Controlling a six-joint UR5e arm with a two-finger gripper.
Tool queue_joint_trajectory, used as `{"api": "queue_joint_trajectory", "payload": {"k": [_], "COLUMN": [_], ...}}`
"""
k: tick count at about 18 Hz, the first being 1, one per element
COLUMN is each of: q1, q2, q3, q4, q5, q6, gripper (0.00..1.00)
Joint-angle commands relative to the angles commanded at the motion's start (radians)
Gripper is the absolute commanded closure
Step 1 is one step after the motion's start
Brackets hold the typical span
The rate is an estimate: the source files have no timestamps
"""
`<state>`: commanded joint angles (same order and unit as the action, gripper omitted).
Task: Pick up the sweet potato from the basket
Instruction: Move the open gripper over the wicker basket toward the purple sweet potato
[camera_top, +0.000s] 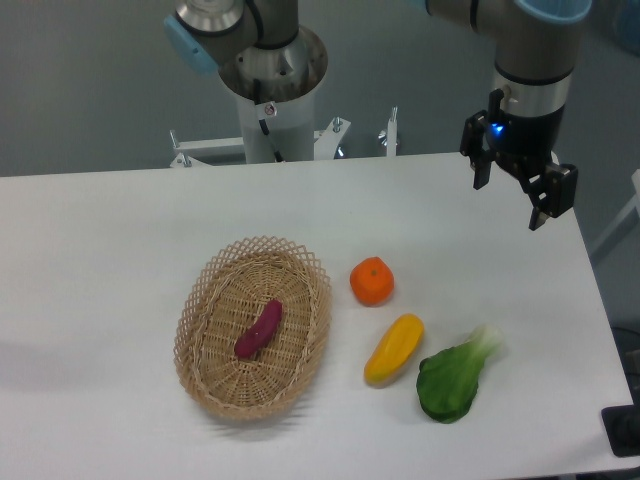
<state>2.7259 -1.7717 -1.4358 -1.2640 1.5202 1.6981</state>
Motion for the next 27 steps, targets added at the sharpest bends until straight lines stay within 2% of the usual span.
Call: {"api": "queue_joint_trajectory", "payload": {"k": [4,8,11,13,15,18,22,25,27], "q1": [0.0,-0.005,-0.009,-0.018,-0.032,-0.119,-0.178,-0.253,-0.267], "q2": [0.0,0.035,0.078,0.1,0.11,0.1,0.113,0.075,0.045], "q3": [-0.005,-0.066,-0.136,-0.173,-0.201,-0.221,-0.297,-0.33,-0.34], "q4": [-0.002,-0.002,0.037,0.07,0.116,0.17,0.179,0.183,0.192], "q5": [0.011,-0.003,-0.084,-0.176,-0.213,-0.221,-0.219,-0.216,-0.216], "q6": [-0.002,-0.067,-0.22,-0.425,-0.581,-0.708,-0.796,-0.801,-0.799], "gripper": [0.0,0.0,0.0,0.0,0.0,0.0,0.0,0.0,0.0]}}
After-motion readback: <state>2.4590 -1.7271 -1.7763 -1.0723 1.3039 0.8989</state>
